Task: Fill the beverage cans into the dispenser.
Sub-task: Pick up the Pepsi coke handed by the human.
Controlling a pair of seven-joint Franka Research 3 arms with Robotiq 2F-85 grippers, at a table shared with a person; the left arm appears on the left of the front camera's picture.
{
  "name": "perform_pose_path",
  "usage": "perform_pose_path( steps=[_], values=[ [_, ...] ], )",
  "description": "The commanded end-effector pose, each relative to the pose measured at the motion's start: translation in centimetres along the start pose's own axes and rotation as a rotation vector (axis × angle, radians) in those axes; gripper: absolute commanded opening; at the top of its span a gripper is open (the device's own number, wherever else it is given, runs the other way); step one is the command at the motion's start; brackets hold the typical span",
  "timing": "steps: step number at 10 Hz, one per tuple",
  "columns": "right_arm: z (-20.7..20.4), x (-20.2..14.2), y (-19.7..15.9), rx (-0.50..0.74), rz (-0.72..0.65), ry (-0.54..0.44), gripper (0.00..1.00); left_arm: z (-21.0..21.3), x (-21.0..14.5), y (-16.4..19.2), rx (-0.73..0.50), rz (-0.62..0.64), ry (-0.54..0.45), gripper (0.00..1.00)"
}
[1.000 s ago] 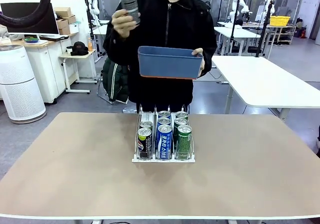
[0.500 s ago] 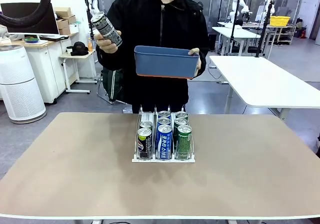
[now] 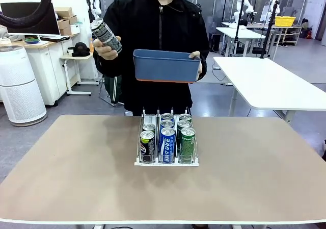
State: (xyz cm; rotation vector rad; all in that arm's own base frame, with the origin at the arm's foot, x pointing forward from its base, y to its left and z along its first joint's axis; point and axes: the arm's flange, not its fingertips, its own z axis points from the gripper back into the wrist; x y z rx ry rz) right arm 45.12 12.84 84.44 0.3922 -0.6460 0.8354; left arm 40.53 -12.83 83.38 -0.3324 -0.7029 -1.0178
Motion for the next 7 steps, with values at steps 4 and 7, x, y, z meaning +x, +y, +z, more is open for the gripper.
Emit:
perform_pose_path(
  steps=[4,7],
  values=[
    [0.12,0.0,0.07,0.001,0.002,0.001,1.0,0.06,-0.13,0.08,-0.006,0.001,-0.001,1.0],
    [0.12,0.0,0.07,0.001,0.002,0.001,1.0,0.06,-0.13,0.08,-0.006,0.001,-0.001,1.0]
  ],
)
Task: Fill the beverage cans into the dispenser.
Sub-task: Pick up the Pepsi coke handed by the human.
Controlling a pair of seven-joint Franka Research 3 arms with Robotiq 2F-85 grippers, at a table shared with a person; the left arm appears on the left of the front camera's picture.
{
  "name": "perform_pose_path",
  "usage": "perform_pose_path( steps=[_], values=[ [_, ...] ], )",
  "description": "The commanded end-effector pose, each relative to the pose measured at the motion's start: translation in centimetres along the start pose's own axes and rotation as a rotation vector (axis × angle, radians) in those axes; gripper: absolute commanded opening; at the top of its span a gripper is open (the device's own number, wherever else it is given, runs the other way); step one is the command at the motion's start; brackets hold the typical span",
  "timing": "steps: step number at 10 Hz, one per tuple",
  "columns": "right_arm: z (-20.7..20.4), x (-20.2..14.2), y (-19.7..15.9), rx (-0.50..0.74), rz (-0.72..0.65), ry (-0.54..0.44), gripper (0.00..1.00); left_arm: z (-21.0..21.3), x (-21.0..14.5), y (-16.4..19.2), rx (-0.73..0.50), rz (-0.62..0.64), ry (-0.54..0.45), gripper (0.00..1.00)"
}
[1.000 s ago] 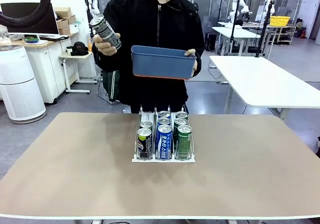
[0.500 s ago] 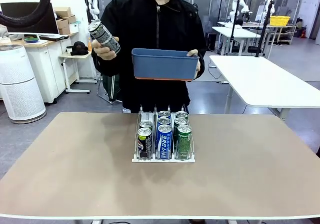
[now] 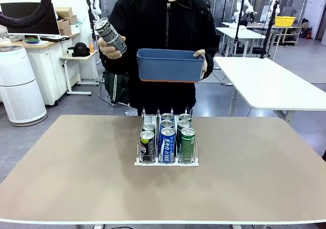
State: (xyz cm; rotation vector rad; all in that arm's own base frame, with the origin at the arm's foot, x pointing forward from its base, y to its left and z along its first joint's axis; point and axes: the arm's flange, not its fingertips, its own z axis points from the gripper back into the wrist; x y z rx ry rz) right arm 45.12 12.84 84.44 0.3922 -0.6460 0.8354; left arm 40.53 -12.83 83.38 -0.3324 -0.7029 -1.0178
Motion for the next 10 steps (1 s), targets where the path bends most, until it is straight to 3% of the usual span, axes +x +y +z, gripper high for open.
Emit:
perform_pose_path(
  steps=[1,5,10],
  values=[
    [0.1,0.0,0.1,0.001,0.002,0.001,1.0,0.1,-0.1,0.1,-0.006,0.0,-0.001,1.0],
    [0.1,0.0,0.1,0.001,0.002,0.001,1.0,0.0,0.0,0.0,0.0,0.0,0.0,1.0],
    [0.1,0.0,0.1,0.001,0.002,0.001,1.0,-0.1,0.2,2.5,0.09,-0.021,0.216,1.0]
  ],
)
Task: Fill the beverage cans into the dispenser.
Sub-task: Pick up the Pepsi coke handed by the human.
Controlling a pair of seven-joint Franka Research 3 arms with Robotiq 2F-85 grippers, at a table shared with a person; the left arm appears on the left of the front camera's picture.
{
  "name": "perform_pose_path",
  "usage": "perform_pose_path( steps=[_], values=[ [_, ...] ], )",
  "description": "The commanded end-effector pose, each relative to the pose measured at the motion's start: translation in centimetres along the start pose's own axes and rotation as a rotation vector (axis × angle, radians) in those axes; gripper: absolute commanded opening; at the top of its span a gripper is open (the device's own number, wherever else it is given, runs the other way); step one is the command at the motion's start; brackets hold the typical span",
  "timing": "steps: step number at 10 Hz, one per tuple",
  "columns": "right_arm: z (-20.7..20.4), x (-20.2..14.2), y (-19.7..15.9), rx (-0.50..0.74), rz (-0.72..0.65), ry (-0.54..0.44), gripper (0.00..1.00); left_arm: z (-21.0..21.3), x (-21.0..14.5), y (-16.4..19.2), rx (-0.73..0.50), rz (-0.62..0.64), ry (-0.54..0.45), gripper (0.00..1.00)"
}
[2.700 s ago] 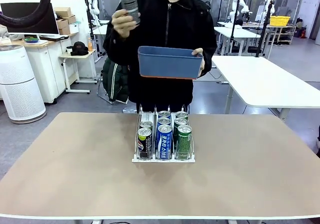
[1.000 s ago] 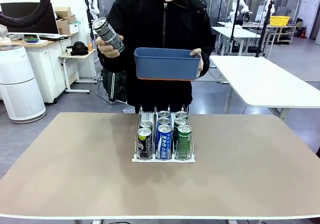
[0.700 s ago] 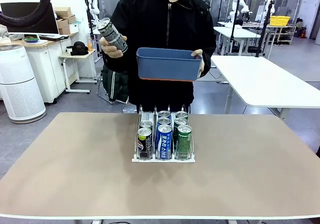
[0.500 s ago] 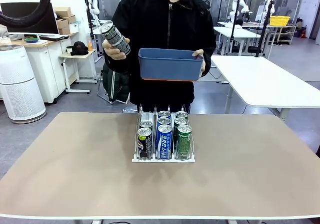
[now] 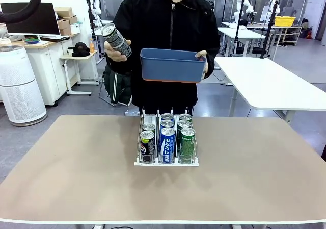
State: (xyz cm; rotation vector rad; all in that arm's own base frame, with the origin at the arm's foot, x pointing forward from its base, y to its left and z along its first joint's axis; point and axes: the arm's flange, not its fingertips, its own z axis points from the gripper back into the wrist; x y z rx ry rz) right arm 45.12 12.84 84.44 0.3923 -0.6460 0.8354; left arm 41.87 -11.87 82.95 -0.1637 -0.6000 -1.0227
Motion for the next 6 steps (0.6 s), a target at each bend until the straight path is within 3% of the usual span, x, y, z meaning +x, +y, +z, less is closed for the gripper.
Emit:
perform_pose_path(
  steps=[1,4,6],
  values=[
    [0.1,0.0,0.1,0.001,0.002,0.001,1.0,-0.7,0.4,1.8,0.029,-0.006,0.062,1.0],
    [0.1,0.0,0.1,0.001,0.002,0.001,1.0,-3.9,0.2,2.6,0.008,-0.06,0.048,1.0],
    [0.1,0.0,0.1,0.001,0.002,0.001,1.0,-5.6,0.2,2.5,-0.006,-0.032,0.021,1.0]
  ],
)
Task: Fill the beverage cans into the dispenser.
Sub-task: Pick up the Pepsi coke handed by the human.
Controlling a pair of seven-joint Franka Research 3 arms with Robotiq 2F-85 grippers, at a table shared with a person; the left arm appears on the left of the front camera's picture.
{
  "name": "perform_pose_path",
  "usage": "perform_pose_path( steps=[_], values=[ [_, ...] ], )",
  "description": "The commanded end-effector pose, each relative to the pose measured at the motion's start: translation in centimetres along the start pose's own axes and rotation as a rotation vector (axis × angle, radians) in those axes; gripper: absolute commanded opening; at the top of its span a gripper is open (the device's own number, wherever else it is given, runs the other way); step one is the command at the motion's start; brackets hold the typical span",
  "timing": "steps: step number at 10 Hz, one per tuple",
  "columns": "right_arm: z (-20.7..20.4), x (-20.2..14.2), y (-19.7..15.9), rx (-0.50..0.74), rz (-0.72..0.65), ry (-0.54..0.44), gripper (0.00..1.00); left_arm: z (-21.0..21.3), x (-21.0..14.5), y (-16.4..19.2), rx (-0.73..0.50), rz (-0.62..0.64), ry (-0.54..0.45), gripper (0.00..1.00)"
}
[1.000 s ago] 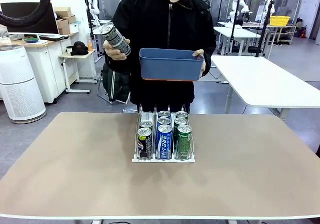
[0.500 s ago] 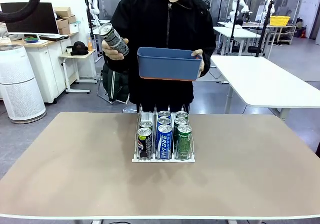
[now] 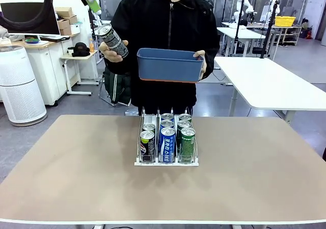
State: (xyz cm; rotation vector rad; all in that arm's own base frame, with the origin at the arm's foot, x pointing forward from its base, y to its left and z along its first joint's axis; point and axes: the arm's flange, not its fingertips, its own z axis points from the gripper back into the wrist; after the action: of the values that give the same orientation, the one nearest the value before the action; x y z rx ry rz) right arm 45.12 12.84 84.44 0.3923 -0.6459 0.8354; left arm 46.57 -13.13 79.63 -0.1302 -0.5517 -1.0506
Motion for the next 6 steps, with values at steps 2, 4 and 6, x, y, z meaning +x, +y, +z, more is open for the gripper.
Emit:
perform_pose_path(
  steps=[2,4,6],
  values=[
    [0.1,0.0,0.1,0.001,0.002,0.001,1.0,-2.3,-0.6,-0.6,-0.002,0.001,-0.042,1.0],
    [0.1,0.0,0.1,0.001,0.002,0.001,1.0,-3.9,-0.9,-0.9,0.099,0.039,-0.051,1.0],
    [0.1,0.0,0.1,0.001,0.002,0.001,1.0,-5.1,-1.3,-1.4,0.143,0.038,-0.058,1.0]
  ],
)
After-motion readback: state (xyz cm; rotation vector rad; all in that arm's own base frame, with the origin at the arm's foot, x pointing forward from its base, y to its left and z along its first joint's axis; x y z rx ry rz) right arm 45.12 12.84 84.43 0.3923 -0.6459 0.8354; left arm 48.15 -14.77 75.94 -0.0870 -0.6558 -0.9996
